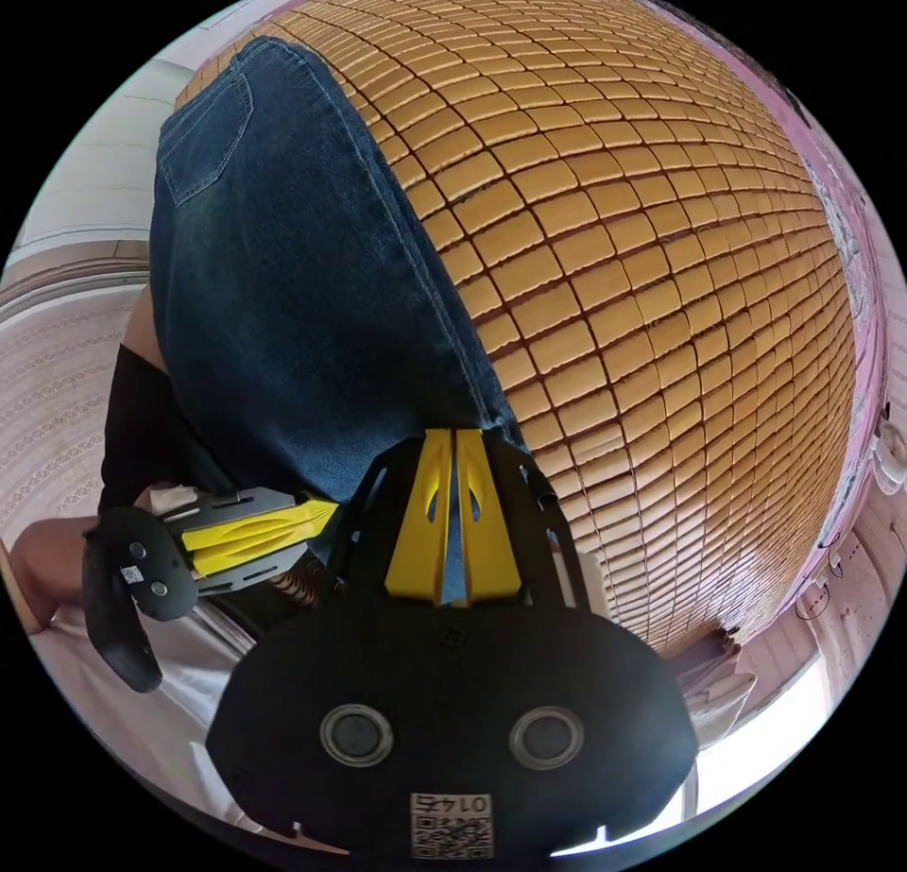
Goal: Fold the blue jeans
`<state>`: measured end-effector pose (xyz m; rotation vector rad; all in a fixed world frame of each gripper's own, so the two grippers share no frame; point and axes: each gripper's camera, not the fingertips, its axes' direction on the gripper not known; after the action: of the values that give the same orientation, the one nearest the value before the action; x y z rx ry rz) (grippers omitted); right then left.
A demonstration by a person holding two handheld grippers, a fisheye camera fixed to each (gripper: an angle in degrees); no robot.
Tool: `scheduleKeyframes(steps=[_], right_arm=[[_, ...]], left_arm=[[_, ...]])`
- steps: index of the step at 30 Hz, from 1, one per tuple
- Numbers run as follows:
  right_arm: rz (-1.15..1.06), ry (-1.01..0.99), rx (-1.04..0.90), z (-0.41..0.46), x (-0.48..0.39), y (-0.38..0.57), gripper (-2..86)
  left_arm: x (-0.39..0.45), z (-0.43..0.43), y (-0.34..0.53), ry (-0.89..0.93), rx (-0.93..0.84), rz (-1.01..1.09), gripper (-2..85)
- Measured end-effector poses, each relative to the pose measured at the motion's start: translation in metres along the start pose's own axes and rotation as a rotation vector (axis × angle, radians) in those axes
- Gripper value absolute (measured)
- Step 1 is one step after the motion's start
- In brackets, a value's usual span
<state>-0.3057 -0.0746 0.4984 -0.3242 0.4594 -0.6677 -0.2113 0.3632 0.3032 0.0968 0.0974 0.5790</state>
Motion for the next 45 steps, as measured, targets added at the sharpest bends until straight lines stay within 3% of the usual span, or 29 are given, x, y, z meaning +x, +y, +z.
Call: scheduleKeyframes(steps=[4,8,13,15,18,20,25,28,31,35,45], right_arm=[[-0.081,0.197,-0.052,0.005,-0.026,-0.008,-0.8],[-0.015,0.263,-0.102,0.013,-0.030,-0.011,-0.7],[0.031,0.174,-0.031,0.017,-0.012,0.018,-0.8],[0.089,0.137,0.080,0.019,-0.005,0.045,-0.9],[0.281,0.093,0.385,0.027,0.005,0.128,-0.9],[0.443,0.021,0.554,0.047,0.015,0.228,-0.8],[0.877,0.007,0.622,0.110,0.051,0.455,0.9],[1.139,0.045,0.618,0.154,0.062,0.573,8.0],[1.415,-0.127,0.649,0.210,0.073,0.663,15.7],[1.631,-0.456,0.815,0.281,0.082,0.742,17.3],[1.718,-0.819,1.021,0.369,0.100,0.824,7.4]], left_arm=[[0.000,0.000,-0.008,-0.023,-0.048,0.016,-1.0],[0.000,0.000,-0.009,-0.064,-0.051,0.027,-1.0],[-0.014,-0.003,-0.012,-0.038,-0.059,0.031,-1.0],[-0.043,-0.009,-0.017,0.106,-0.097,-0.075,-1.0],[-0.072,-0.018,-0.006,0.337,-0.114,-0.150,-1.0],[-0.087,-0.029,0.008,0.364,-0.076,-0.194,-1.0],[-0.134,-0.048,0.046,0.335,-0.011,-0.377,-1.0],[-0.166,-0.054,0.062,0.317,0.020,-0.518,-1.0],[-0.187,-0.060,0.062,0.281,0.012,-0.584,-1.0],[-0.201,-0.065,0.055,0.262,-0.002,-0.624,-1.0],[-0.200,-0.030,0.039,0.212,-0.137,-0.625,-1.0]])
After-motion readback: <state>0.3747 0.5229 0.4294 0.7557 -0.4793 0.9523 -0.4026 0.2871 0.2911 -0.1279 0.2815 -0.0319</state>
